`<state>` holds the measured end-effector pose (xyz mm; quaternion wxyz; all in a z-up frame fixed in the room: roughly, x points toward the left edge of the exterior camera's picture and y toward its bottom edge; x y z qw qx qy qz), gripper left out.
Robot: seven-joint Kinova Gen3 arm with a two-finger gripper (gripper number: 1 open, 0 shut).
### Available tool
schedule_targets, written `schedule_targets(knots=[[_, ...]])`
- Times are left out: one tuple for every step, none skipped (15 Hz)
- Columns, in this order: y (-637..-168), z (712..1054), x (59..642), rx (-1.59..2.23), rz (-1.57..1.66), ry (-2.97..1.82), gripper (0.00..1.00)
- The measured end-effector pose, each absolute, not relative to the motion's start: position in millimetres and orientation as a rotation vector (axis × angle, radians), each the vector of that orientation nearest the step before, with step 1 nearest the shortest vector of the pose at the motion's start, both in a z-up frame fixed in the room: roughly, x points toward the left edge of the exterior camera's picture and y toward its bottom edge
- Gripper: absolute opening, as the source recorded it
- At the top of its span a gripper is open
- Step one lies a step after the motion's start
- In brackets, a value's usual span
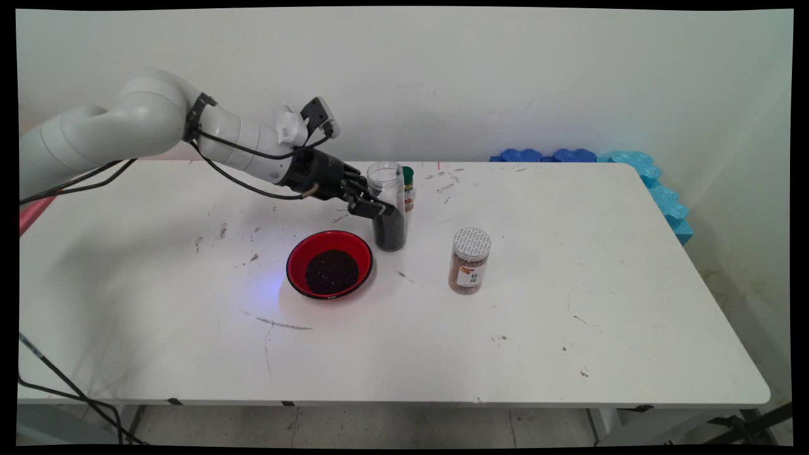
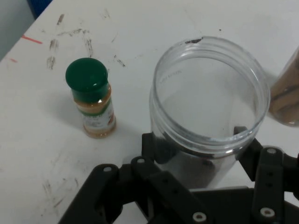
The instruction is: Place the picked object on the table
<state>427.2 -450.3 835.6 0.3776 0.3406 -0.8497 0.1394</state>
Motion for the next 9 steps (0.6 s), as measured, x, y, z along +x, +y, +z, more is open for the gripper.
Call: schedule_targets(knots=[[-450.8, 834.4, 427.0, 0.867, 0.357, -2.174, 0.0], [-451.1, 833.6, 426.9, 0.865, 0.357, -2.174, 0.0], [-451.2, 832.8, 426.8, 0.862, 0.357, -2.176, 0.0], [-451.5, 832.1, 426.7, 0.859, 0.357, -2.177, 0.0], [-451.7, 831.6, 426.6, 0.857, 0.357, -2.178, 0.0], [-451.9, 831.3, 426.6, 0.856, 0.357, -2.177, 1.0], [-452.1, 831.1, 426.7, 0.854, 0.358, -2.176, 1.0], [-452.1, 830.9, 426.8, 0.852, 0.359, -2.175, 1.0], [-452.0, 830.7, 426.9, 0.85, 0.359, -2.177, 1.0]])
